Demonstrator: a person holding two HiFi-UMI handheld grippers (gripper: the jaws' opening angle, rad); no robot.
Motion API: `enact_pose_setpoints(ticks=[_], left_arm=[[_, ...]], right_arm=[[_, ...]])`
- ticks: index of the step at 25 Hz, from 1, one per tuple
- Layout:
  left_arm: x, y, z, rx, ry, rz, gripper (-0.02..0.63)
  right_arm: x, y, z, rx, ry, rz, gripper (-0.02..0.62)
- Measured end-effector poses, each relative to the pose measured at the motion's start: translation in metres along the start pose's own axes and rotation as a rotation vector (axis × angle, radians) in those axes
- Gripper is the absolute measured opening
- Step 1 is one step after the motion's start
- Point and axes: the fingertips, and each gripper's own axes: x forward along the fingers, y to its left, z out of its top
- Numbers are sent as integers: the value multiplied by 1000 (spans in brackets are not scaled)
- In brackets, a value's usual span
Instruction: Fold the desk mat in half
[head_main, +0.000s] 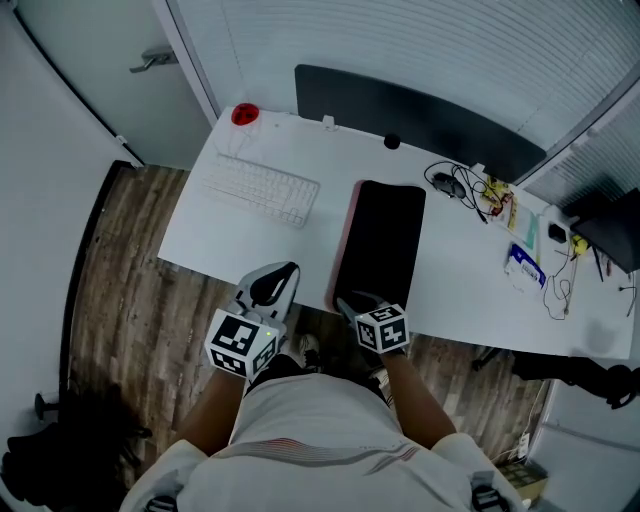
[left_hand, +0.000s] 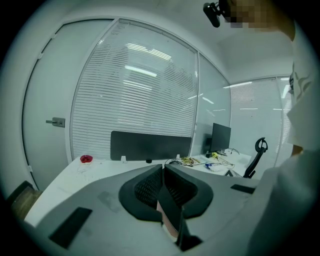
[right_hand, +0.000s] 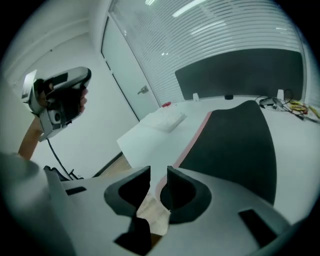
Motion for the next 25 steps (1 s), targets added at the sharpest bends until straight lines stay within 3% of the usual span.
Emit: enact_pose_setpoints(ticks=[4, 9, 17, 21, 25], left_arm=[[11, -17, 11, 10, -27, -31, 21], [32, -47, 32, 19, -80, -83, 21], [57, -92, 60, 20, -142, -117, 21], [60, -106, 63, 14, -139, -104, 21], [61, -118, 62, 18, -130, -96, 21]], right_arm=[[-51, -9, 41, -43, -163, -43, 136], [-152, -40, 96, -105, -387, -227, 54], [-317, -75, 146, -140, -671, -501, 51], [-354, -77, 149, -162, -718, -562, 51], [-364, -81, 142, -152, -727, -566, 51]])
